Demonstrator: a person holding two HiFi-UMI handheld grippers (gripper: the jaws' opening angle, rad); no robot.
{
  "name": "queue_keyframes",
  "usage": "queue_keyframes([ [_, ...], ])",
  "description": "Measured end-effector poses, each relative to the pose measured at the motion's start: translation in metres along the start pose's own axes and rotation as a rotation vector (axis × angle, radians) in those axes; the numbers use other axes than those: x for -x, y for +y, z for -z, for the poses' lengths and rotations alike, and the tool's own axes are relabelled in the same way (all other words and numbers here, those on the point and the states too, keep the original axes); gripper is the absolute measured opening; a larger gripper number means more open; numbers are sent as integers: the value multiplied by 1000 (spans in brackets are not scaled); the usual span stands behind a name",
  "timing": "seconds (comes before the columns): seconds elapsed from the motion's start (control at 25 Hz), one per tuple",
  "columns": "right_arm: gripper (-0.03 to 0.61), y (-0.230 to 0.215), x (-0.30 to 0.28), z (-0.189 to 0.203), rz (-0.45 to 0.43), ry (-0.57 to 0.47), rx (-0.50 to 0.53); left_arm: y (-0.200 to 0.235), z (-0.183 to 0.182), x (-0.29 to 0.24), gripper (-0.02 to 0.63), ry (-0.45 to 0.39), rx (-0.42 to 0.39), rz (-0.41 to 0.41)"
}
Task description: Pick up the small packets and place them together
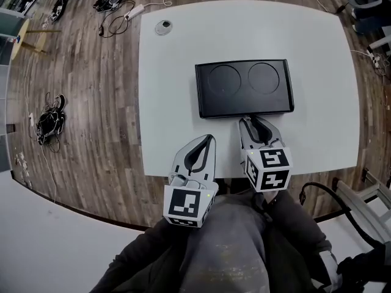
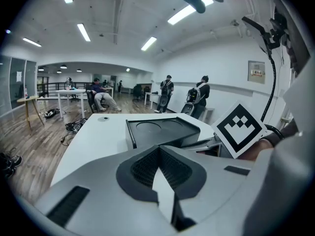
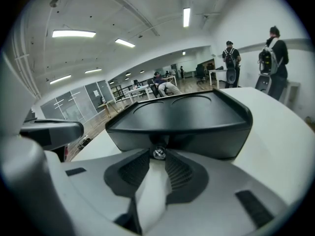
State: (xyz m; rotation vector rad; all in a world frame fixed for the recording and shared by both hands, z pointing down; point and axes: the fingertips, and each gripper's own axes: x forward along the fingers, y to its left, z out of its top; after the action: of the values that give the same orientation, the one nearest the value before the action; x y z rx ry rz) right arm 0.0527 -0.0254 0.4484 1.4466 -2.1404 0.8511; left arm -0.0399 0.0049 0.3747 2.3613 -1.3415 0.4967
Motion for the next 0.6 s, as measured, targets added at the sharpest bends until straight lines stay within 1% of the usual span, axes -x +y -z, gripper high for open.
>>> queue_keyframes([
  [0.2, 93, -6, -4, 4, 38, 1, -34, 7, 6, 0, -9, 5, -1, -3],
  [0.24, 78, -6, -5, 5, 37, 3, -41, 9, 7, 1, -9, 7, 1, -4],
  [0.32, 75, -5, -6, 6, 32, 6, -51, 9, 7, 2, -9, 7, 3, 1],
  [0.48, 74, -4, -1, 4, 35, 11, -39, 7, 4, 4, -8, 1, -3, 10],
  [0.6, 74, -2, 2, 10, 34, 17, -38, 6, 6, 7, -9, -3, -6, 13],
])
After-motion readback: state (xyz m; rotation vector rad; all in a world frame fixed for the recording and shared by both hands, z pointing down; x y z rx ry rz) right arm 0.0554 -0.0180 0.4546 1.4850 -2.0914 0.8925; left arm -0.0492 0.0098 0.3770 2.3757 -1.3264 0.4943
